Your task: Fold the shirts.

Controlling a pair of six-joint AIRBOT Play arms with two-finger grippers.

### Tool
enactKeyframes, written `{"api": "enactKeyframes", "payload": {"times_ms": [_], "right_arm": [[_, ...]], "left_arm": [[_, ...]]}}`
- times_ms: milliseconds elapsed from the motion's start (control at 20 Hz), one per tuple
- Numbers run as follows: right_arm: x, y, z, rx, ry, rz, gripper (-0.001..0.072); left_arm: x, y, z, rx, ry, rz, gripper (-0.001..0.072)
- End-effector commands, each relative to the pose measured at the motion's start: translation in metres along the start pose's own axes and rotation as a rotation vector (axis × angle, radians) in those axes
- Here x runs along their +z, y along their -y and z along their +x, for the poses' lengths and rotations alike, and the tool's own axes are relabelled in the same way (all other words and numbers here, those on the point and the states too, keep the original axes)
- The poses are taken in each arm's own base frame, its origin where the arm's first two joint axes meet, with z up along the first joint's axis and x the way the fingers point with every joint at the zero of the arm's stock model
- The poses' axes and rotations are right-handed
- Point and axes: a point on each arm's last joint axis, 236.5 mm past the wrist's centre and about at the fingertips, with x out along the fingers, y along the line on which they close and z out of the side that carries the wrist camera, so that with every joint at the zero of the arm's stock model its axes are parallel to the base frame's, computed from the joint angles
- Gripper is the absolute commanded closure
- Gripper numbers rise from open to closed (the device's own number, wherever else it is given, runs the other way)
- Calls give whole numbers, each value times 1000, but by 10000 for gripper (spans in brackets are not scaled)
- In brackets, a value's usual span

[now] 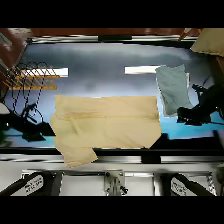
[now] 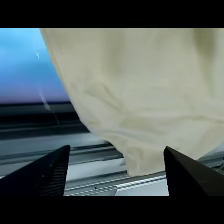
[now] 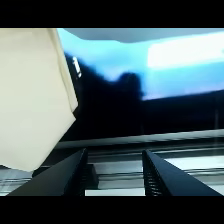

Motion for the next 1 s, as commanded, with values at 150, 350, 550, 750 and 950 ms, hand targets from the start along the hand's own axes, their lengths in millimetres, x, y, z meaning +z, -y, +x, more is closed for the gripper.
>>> {"api": "enactKeyframes", "payload": {"times_ms": [150,350,550,750,950], "right_arm": [[-9,7,-5,51,60,64,234],[-8,7,-5,50,64,68,235],[-8,7,-5,50,63,81,234],[-16,2,3,76,32,86,72],[-57,-41,46,273,-111,99,71]], "left_arm": [[-40,9,59,-129,12,-51,59],[-46,11,70,-137,-4,-41,117],[-40,14,76,-113,7,-12,117],[-48,25,88,-92,-39,27,352],[-63,31,90,-98,-104,75,672]]}}
